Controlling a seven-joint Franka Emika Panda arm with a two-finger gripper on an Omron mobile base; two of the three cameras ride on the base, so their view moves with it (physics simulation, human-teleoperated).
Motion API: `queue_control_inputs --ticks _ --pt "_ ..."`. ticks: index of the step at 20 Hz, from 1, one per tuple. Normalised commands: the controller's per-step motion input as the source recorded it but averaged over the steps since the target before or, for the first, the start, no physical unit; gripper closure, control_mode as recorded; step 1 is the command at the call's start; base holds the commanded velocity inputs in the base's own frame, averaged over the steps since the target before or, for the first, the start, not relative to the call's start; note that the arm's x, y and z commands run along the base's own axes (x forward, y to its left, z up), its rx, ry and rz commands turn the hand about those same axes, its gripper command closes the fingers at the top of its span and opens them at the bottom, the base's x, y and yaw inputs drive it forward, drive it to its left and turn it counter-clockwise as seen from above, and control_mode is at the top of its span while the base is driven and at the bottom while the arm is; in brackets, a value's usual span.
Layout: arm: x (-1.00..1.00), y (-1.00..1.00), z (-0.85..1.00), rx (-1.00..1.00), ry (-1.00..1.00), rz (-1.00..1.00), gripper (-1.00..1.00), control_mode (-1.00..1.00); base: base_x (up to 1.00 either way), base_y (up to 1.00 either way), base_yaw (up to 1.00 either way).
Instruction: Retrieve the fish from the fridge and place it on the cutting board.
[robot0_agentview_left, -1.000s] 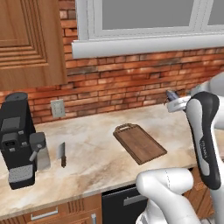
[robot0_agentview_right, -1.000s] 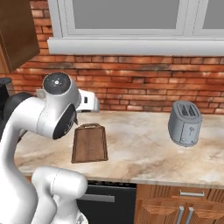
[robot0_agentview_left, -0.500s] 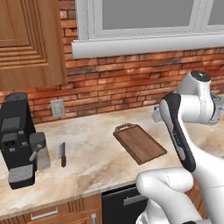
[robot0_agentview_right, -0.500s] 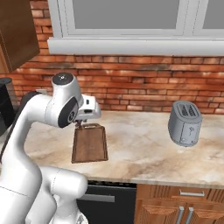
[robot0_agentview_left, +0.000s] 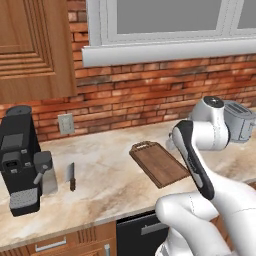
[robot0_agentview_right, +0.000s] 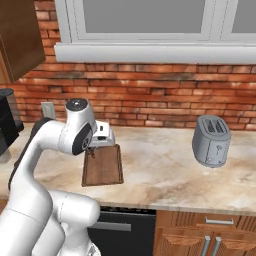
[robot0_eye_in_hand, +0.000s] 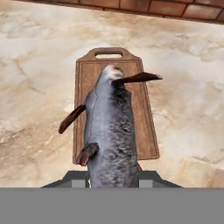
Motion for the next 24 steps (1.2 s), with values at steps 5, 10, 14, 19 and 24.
queue_control_inputs --ticks 5,10,14,19,24 --pt "0.35 0.18 -0.62 0.0 -0.01 0.01 1.0 -1.0 0.0 0.0 0.0" --pt "0.52 0.01 -0.51 0.0 -0.01 0.01 1.0 -1.0 0.0 0.0 0.0" --pt "0.61 0.0 -0.32 0.0 0.0 0.01 1.0 -1.0 0.0 0.0 0.0" --pt "0.57 0.0 -0.36 0.0 0.01 0.03 1.0 -1.0 0.0 0.0 0.0" --pt "0.47 0.0 -0.31 0.0 0.0 0.04 1.0 -1.0 0.0 0.0 0.0"
